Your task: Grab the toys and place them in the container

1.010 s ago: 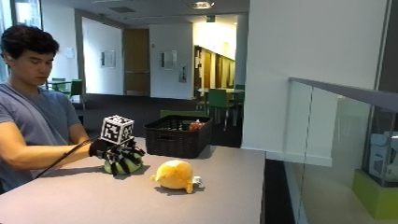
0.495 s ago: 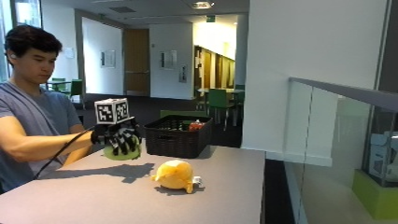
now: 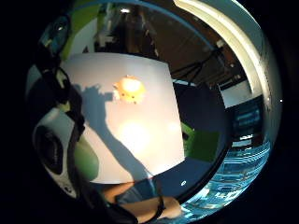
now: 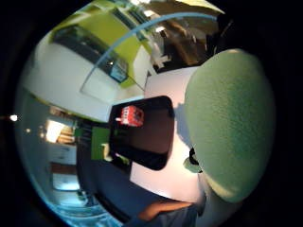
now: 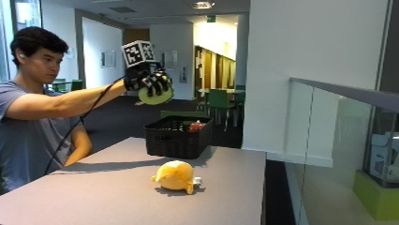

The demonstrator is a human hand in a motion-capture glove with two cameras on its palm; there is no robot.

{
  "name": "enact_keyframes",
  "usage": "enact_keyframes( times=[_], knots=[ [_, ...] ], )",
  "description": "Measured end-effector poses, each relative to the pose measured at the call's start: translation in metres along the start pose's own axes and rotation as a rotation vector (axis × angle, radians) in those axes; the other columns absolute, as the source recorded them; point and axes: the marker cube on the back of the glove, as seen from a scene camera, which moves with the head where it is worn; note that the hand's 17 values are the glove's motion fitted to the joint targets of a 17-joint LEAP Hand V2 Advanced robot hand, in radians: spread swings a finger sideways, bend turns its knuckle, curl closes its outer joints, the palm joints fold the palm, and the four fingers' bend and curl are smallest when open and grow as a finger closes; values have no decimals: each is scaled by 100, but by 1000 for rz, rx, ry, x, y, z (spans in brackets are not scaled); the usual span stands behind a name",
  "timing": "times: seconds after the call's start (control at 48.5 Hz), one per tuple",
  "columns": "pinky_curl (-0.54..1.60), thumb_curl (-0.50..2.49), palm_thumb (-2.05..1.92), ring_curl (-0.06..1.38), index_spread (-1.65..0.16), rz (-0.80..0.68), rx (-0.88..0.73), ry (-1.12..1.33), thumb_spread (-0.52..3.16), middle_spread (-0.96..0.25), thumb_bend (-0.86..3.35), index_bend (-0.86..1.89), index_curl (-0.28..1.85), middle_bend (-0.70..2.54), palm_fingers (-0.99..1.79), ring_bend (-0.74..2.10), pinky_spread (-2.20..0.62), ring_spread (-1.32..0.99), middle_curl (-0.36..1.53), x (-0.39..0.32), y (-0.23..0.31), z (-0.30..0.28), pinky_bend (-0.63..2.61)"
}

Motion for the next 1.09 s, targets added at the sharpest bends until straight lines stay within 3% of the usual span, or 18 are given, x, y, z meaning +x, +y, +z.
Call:
enact_keyframes(
  times=[0.206, 0.33, 0.556, 0.701, 0.742, 0.845, 0.969, 1.092],
  knots=[
    [38, 74, 71, 48, -38, -115, 59, -36, 85, -47, 20, 16, 15, 41, 93, 112, -44, -44, 52, -135, -17, -24, 114],
    [39, 77, 71, 48, -39, -402, 51, -159, 84, -48, 18, 14, 14, 39, 92, 112, -44, -45, 55, -181, -16, -7, 113],
    [41, 82, 71, 49, -39, -287, -59, -67, 84, -48, 15, 11, 10, 35, 88, 112, -44, -45, 59, -189, -33, 51, 116],
    [43, 82, 62, 52, -38, -318, -148, -86, 88, -48, 9, 1, 3, 36, 77, 118, -44, -45, 63, -187, -31, 63, 123],
    [44, 71, 36, 53, -37, -316, -152, -105, 102, -43, -7, -13, -3, 36, 65, 125, -44, -42, 63, -186, -31, 63, 127],
    [47, 56, -8, 53, -35, -360, -134, -102, 102, -30, -18, -10, -4, 31, 33, 125, -38, -35, 63, -178, -33, 59, 140],
    [46, 45, -17, 50, -34, -264, -98, -123, 98, -14, -14, 1, -1, 28, 16, 122, -30, -24, 61, -170, -43, 46, 148],
    [45, 38, -17, 46, -33, -291, -37, 8, 97, -6, -13, 7, 1, 29, 9, 121, -25, -18, 59, -196, -32, 34, 151]
  ],
)
